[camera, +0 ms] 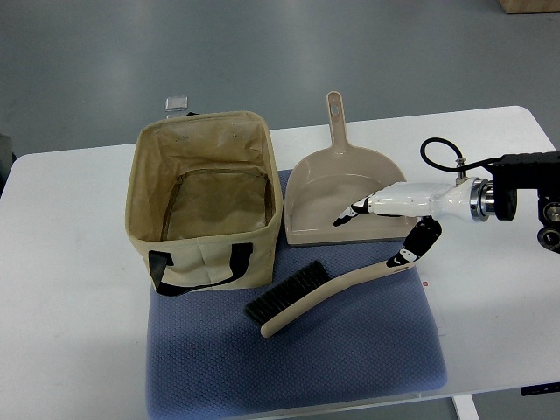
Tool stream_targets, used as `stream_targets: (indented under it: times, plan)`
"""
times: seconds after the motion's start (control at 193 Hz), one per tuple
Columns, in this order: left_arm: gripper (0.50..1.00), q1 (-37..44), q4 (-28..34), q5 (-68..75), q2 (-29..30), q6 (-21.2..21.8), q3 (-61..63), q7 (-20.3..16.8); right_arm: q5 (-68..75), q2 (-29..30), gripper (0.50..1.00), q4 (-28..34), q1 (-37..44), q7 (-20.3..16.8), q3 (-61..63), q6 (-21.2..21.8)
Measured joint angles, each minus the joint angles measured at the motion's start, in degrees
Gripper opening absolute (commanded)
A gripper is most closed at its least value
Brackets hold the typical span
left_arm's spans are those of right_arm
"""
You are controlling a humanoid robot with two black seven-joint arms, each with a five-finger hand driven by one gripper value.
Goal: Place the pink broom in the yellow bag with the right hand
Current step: 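Reach the right hand down to the beige brush handle, then close the right hand fingers around the brush handle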
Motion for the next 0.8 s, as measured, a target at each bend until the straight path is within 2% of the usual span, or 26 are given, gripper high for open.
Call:
stream_targets:
  times: [0.166,0.305,0.502,0.802]
  plan:
    - [1.000,0.0,0.0,0.0,0.0,0.0,0.0,0.0,0.0,3.8,0.766,1.0,0.0,-5.6,-0.7,0.8]
    - [1.000,0.0,0.0,0.0,0.0,0.0,0.0,0.0,-0.2,5.2,0.729,1.7,-0.3,-9.0,-1.6,0.8]
    - [1.000,0.0,0.0,0.0,0.0,0.0,0.0,0.0,-1.6,5.4,0.688,1.9,-1.2,-10.3,-2.4,0.7]
    - [1.000,0.0,0.0,0.0,0.0,0.0,0.0,0.0,-4.4,6.5,0.686,1.7,-3.3,-11.4,-2.5,0.0]
